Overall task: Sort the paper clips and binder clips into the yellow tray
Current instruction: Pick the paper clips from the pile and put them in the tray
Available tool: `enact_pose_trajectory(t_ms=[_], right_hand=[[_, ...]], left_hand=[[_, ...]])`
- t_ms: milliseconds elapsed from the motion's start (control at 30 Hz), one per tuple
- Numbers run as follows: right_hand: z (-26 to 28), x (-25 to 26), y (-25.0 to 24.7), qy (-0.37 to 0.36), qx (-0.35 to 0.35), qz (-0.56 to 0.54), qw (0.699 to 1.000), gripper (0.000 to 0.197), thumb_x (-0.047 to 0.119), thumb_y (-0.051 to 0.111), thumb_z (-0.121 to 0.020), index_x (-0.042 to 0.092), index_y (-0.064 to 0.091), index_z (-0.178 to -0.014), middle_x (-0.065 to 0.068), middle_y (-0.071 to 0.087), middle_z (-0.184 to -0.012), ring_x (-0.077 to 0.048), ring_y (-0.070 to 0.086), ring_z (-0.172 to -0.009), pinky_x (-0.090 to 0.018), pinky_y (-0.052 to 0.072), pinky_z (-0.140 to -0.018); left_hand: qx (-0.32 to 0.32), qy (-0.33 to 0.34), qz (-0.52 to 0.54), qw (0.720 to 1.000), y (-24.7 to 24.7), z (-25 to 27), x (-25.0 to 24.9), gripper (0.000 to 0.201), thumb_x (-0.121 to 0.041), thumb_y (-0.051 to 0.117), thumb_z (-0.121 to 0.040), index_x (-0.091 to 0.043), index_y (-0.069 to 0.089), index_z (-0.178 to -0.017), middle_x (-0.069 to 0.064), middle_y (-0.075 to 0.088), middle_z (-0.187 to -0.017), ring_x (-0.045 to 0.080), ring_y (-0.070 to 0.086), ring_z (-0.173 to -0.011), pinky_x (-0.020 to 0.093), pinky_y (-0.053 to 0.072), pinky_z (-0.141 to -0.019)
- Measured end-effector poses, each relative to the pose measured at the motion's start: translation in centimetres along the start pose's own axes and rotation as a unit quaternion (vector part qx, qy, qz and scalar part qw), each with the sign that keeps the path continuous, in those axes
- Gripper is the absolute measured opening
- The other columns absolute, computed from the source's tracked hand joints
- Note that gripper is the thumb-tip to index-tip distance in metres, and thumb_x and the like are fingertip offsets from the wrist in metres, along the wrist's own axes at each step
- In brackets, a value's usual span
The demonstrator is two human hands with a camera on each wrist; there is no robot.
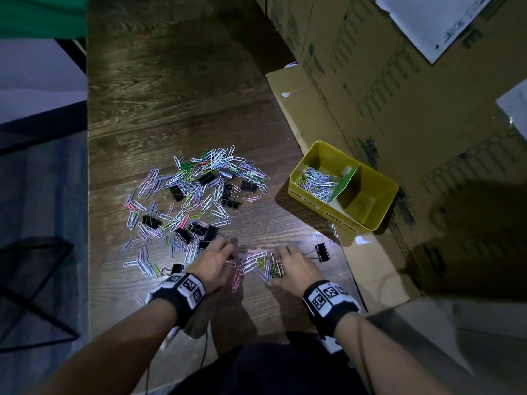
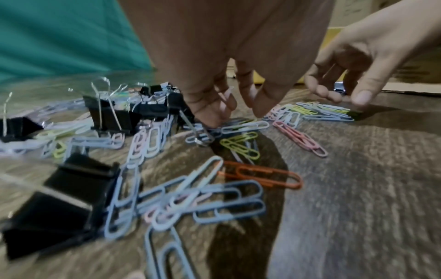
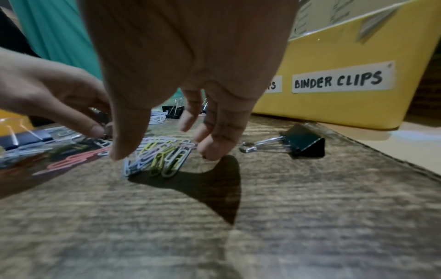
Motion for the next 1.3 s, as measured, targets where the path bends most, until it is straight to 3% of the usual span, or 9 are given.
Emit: enact_pose_trajectory(t_ms=[133,233,400,600,733,900,1000,1167,1300], right_hand=[[0.3,0.6,1.0,0.036,-0.008,-0.001,0.999,0.104,0.05,0.08,-0.065,0.013,0.022,-0.142,-0.012,0.03,-0.141,-0.032,0.037,-0.129,-0.044,0.042,-0.102],[0.5,1.9,1.8,0.015,-0.017,0.018,1.0,0.106,0.044,0.079,-0.069,0.006,0.017,-0.146,-0.015,0.028,-0.141,-0.032,0.033,-0.13,-0.041,0.036,-0.107],[0.0,2.8,2.1,-0.022,-0.029,0.01,0.999,0.096,0.029,0.077,-0.075,0.006,0.017,-0.147,-0.016,0.027,-0.14,-0.034,0.039,-0.127,-0.043,0.04,-0.102],[0.4,1.9,1.5,0.02,-0.063,0.037,0.997,0.116,0.053,0.075,-0.069,0.002,0.006,-0.148,-0.018,0.024,-0.143,-0.035,0.026,-0.133,-0.041,0.033,-0.11],[-0.2,2.4,1.8,0.008,-0.068,0.04,0.997,0.119,0.058,0.076,-0.064,0.004,0.01,-0.147,-0.014,0.028,-0.137,-0.03,0.031,-0.127,-0.041,0.036,-0.106],[-0.6,2.8,1.7,0.002,-0.067,0.036,0.997,0.105,0.043,0.078,-0.07,0.003,0.018,-0.145,-0.014,0.031,-0.133,-0.03,0.034,-0.124,-0.039,0.038,-0.103],[-0.6,2.7,1.5,0.006,-0.05,0.017,0.999,0.085,0.026,0.074,-0.078,0.005,0.024,-0.144,-0.017,0.029,-0.139,-0.033,0.038,-0.126,-0.043,0.041,-0.101],[-0.9,2.7,1.6,-0.009,-0.058,-0.015,0.998,0.044,-0.003,0.054,-0.084,0.006,0.048,-0.127,-0.016,0.051,-0.125,-0.034,0.058,-0.107,-0.045,0.05,-0.089],[-0.9,2.6,1.6,-0.007,-0.046,-0.015,0.999,0.027,0.003,0.042,-0.089,0.006,0.059,-0.11,-0.016,0.059,-0.112,-0.034,0.06,-0.1,-0.041,0.05,-0.084]], left_hand=[[0.04,-0.056,-0.027,0.997,0.6,1.0,-1.6,0.042,-0.018,0.056,-0.086,-0.015,0.044,-0.125,0.006,0.044,-0.115,0.017,0.054,-0.084,0.032,0.052,-0.078],[0.07,-0.1,-0.034,0.992,2.9,1.5,-2.9,0.059,-0.004,0.053,-0.083,-0.012,0.031,-0.137,0.012,0.04,-0.128,0.025,0.055,-0.1,0.032,0.05,-0.087],[0.042,-0.088,0.0,0.995,3.6,-0.8,-4.8,0.058,0.001,0.053,-0.079,-0.008,0.037,-0.134,0.015,0.04,-0.128,0.032,0.055,-0.103,0.036,0.047,-0.087],[0.017,-0.044,-0.072,0.996,2.7,-1.3,-3.3,0.07,-0.031,0.064,-0.075,-0.018,0.034,-0.137,0.008,0.039,-0.127,0.026,0.045,-0.111,0.038,0.048,-0.087],[-0.044,-0.061,-0.073,0.995,1.0,-1.6,-1.3,0.059,-0.022,0.064,-0.074,-0.016,0.045,-0.13,0.012,0.046,-0.127,0.029,0.046,-0.112,0.046,0.046,-0.093],[0.004,0.009,-0.108,0.994,1.2,-2.1,-2.1,0.071,-0.038,0.066,-0.075,-0.02,0.035,-0.136,0.008,0.04,-0.133,0.026,0.042,-0.118,0.046,0.041,-0.101],[0.057,-0.02,-0.131,0.99,2.5,-2.3,-3.4,0.079,-0.04,0.064,-0.078,-0.015,0.025,-0.142,0.01,0.032,-0.141,0.029,0.036,-0.124,0.04,0.036,-0.105],[0.05,-0.063,-0.069,0.994,3.8,-2.1,-4.9,0.055,-0.012,0.054,-0.086,-0.01,0.036,-0.138,0.012,0.037,-0.137,0.031,0.041,-0.121,0.039,0.039,-0.101],[0.008,-0.043,0.009,0.999,3.9,-1.7,-5.1,0.041,0.001,0.053,-0.083,-0.005,0.054,-0.124,0.015,0.053,-0.125,0.034,0.056,-0.109,0.039,0.047,-0.093]])
Point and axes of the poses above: each hand's wrist, its own z-axis away from the middle knuckle, its own y-axis out of the palm, x = y × z, the point moved 4 cm from there along -z, towards the middle knuckle
